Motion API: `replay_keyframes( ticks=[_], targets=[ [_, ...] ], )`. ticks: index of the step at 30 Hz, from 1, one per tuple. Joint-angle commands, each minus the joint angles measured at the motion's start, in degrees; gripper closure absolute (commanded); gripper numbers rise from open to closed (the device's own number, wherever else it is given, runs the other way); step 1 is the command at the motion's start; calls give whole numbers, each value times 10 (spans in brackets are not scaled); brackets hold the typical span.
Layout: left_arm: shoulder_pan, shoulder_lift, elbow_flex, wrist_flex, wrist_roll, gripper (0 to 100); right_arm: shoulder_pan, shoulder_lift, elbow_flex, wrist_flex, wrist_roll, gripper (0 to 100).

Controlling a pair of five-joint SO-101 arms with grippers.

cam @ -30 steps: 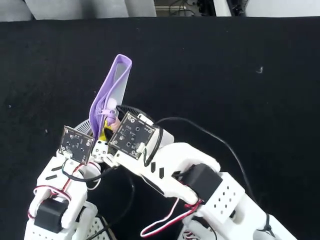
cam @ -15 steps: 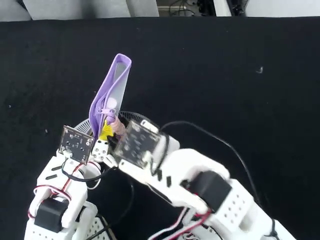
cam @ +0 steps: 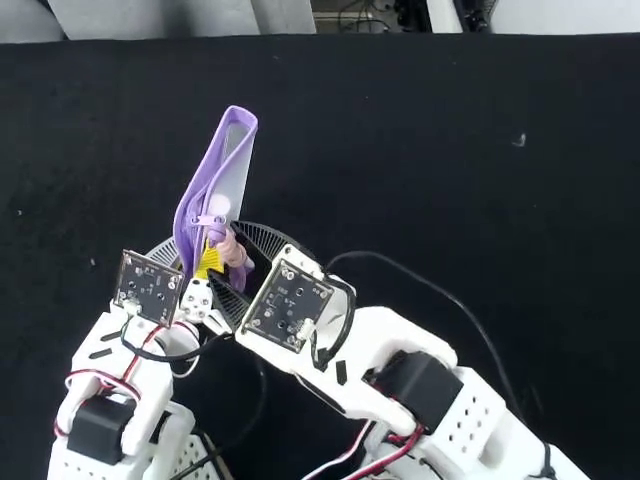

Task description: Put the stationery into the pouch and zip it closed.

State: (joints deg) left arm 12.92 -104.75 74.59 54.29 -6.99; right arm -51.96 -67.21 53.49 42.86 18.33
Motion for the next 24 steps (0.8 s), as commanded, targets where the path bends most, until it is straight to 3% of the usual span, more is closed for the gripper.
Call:
replay_keyframes(
  ticks=[1,8,19,24],
  targets=[
    [-2,0,-5,1,-7,972,-2,-2,-5,-18,-4,813],
    [-2,0,-5,1,-7,972,68,-2,-45,-2,-4,988],
    [0,0,-5,1,-8,972,98,1,-119,15,5,987],
    [0,0,-4,1,-8,972,140,3,-155,15,55,987]
  ],
)
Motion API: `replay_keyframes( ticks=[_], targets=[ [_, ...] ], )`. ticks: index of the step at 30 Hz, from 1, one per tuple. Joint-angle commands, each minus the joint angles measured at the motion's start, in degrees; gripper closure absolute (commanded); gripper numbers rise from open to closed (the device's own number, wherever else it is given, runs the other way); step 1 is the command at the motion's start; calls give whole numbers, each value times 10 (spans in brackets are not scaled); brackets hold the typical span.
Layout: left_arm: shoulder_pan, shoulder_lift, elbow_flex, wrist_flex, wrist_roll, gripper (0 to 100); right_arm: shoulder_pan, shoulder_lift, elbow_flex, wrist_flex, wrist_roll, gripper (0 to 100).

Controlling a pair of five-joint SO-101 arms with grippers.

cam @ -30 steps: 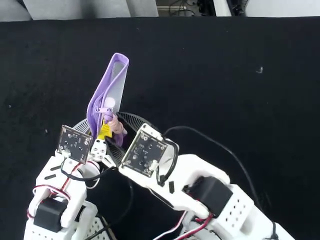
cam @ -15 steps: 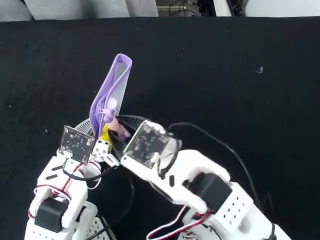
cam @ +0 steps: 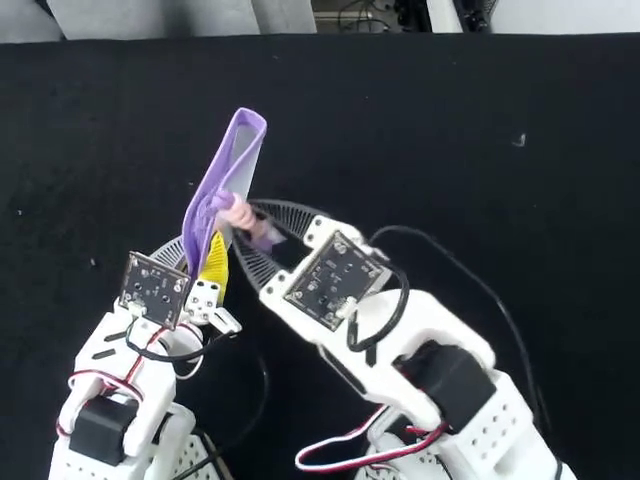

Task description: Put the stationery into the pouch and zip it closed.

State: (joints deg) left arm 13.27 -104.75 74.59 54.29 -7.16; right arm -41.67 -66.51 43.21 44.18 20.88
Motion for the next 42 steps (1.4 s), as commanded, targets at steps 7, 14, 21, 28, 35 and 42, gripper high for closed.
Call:
replay_keyframes(
  ticks=[7,14,21,28,35,42],
  targets=[
    [-2,0,-4,2,-6,972,55,-4,-58,-3,67,987],
    [-2,0,-6,11,-5,972,83,-2,-56,-30,84,987],
    [-1,0,-8,14,-5,972,131,88,-87,-60,85,987],
    [-6,0,-8,14,-5,972,149,174,-164,-60,85,987],
    [-6,0,-8,15,-5,972,186,224,-211,-60,105,987],
    [-6,0,-9,18,-5,972,207,262,-234,-55,101,987]
  ],
)
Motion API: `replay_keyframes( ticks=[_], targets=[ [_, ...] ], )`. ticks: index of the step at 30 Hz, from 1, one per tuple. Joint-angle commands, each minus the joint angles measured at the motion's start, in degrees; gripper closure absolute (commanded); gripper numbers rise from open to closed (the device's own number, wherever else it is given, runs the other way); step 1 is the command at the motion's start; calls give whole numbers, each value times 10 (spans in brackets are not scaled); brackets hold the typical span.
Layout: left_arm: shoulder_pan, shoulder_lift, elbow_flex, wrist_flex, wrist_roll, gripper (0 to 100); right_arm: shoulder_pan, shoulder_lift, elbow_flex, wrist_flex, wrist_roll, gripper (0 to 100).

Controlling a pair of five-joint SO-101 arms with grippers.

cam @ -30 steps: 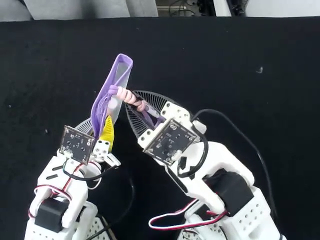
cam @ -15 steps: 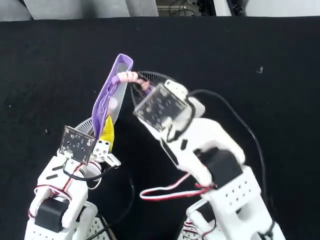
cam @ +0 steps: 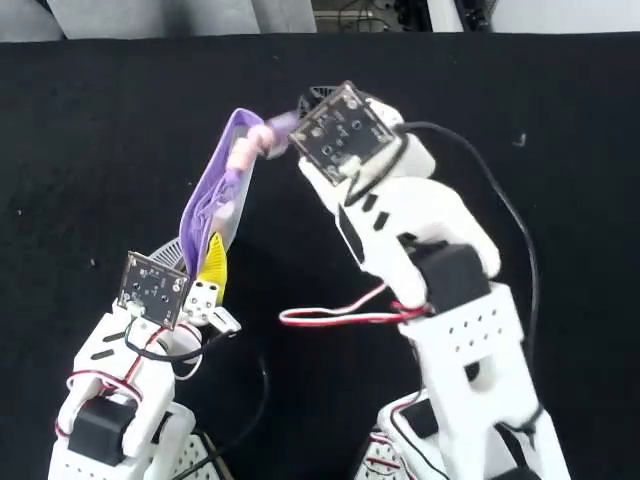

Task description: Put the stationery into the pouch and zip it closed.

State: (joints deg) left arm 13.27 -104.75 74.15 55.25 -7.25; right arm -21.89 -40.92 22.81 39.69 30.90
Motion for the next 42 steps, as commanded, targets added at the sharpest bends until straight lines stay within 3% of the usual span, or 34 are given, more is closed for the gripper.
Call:
replay_keyframes(
  ticks=[1,9,14,18,21,28,32,42],
  targets=[
    [-6,0,-5,8,-4,972,8,7,-28,-4,0,987],
    [-6,0,-4,8,-5,972,-69,-70,29,100,-1,982],
    [-6,0,-1,4,-6,972,-95,-181,116,113,-100,958],
    [-6,0,0,4,-5,972,-124,-273,221,73,-167,805],
    [-6,0,0,4,-5,972,-148,-324,304,19,-169,743],
    [-6,0,0,4,-5,972,-209,-360,407,-69,-175,783],
    [-6,0,-1,4,-5,972,-210,-355,417,-105,-219,783],
    [-4,0,-2,6,-5,972,-217,-355,457,-161,-226,783]
  ],
)
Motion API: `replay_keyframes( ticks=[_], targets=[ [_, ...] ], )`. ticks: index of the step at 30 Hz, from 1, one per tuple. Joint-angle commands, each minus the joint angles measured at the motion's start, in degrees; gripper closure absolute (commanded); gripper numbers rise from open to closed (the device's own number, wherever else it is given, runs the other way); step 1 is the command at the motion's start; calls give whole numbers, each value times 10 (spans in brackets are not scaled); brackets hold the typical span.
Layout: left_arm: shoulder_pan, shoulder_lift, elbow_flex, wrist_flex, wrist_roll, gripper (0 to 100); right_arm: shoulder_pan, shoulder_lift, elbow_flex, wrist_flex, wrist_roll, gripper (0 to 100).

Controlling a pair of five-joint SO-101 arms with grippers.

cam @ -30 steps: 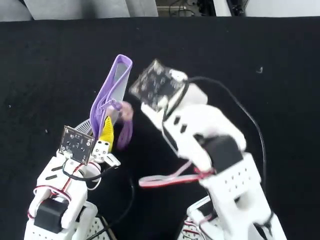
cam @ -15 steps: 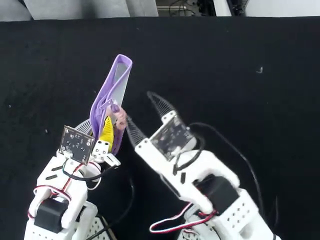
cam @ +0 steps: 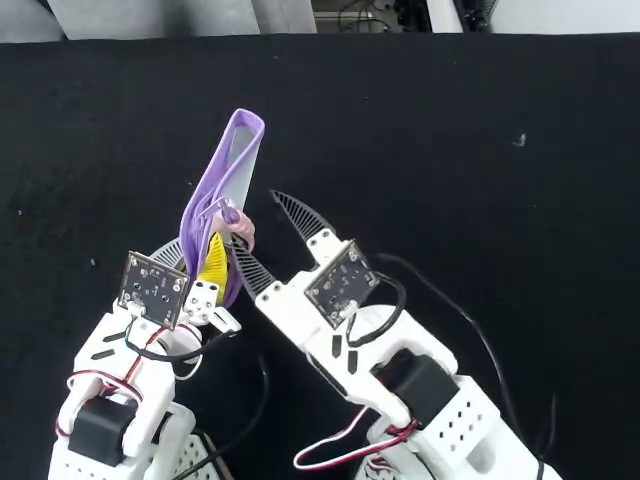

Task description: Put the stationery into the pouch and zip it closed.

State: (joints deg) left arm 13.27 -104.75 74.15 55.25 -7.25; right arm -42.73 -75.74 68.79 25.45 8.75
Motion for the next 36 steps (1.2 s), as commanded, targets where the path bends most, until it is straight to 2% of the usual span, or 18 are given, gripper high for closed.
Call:
replay_keyframes(
  ticks=[1,6,14,19,26,32,36],
  targets=[
    [-3,0,-2,6,-5,972,-10,-7,-3,-18,-4,783],
    [-2,0,-2,7,-5,972,-10,12,-11,-18,-4,783],
    [-5,0,-4,7,-5,972,-11,155,-102,2,-5,793],
    [-6,0,-4,7,-5,972,-8,143,-103,2,-5,910],
    [-6,0,-4,7,-5,972,-6,134,-103,3,-4,991],
    [-6,0,-4,7,-5,972,-4,134,-139,50,0,988],
    [-6,0,-4,7,-5,972,34,134,-193,105,1,988]
  ],
)
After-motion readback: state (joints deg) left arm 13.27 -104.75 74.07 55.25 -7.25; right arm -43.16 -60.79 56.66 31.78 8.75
